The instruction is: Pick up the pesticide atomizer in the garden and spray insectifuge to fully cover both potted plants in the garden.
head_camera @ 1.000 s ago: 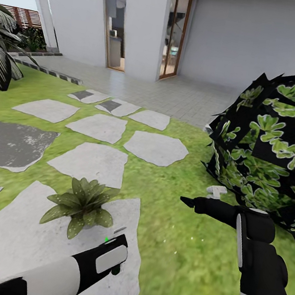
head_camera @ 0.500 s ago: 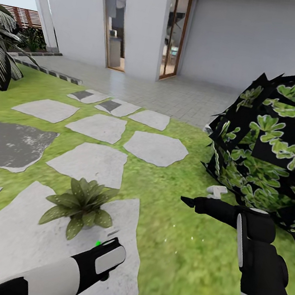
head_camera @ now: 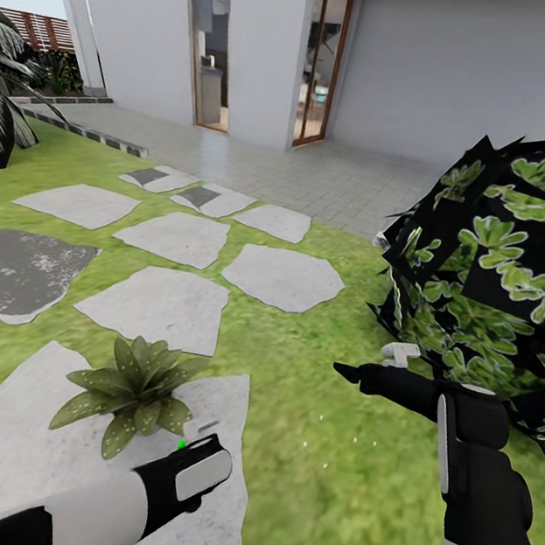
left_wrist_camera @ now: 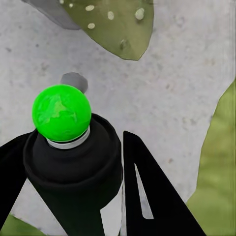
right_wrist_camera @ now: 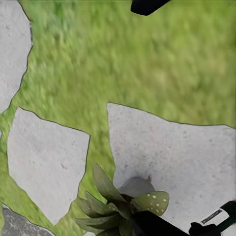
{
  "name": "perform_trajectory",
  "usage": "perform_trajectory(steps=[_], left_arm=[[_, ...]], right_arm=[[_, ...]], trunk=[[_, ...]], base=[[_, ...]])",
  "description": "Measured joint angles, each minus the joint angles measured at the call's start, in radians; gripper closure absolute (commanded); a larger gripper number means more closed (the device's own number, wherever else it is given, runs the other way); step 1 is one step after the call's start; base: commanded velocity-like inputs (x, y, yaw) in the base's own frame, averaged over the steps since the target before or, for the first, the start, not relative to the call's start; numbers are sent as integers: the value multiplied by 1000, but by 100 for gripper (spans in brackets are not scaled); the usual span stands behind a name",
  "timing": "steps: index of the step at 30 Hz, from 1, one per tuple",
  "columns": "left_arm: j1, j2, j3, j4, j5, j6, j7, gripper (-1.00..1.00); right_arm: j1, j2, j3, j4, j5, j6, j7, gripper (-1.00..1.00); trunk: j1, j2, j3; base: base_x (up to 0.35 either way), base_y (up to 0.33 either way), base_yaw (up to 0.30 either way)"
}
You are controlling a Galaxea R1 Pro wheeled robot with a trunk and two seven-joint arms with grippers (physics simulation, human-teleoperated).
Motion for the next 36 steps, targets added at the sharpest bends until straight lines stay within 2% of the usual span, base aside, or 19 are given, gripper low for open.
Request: perform_trajectory(steps=[7, 22, 29, 31, 33, 36], left_arm=[[-17, 1, -1, -1, -1, 11, -16, 100], [-18, 0, -1, -1, 0, 12, -24, 100], [-21, 0, 0, -5, 0, 13, -30, 100], [-40, 0, 1, -11, 0, 13, -28, 100], [-55, 0, 1, -44, 0, 15, -19, 100], [-66, 0, 1, -58, 0, 16, -16, 100]], right_arm=[[0, 0, 0, 0, 0, 0, 0, -100], [0, 0, 0, 0, 0, 0, 0, -100], [0, 4, 6, 0, 0, 1, 0, -100], [0, 9, 23, 0, 0, 1, 0, -100], [0, 11, 107, 0, -4, 1, -1, -100], [3, 14, 189, 0, -4, 1, 1, -100]], trunk=[[0, 0, 0], [0, 0, 0], [0, 0, 0], [0, 0, 0], [0, 0, 0], [0, 0, 0]], base=[[0, 0, 0], [0, -3, 0], [30, -261, 0], [163, -295, 0], [166, -217, 0], [75, -97, 0]])
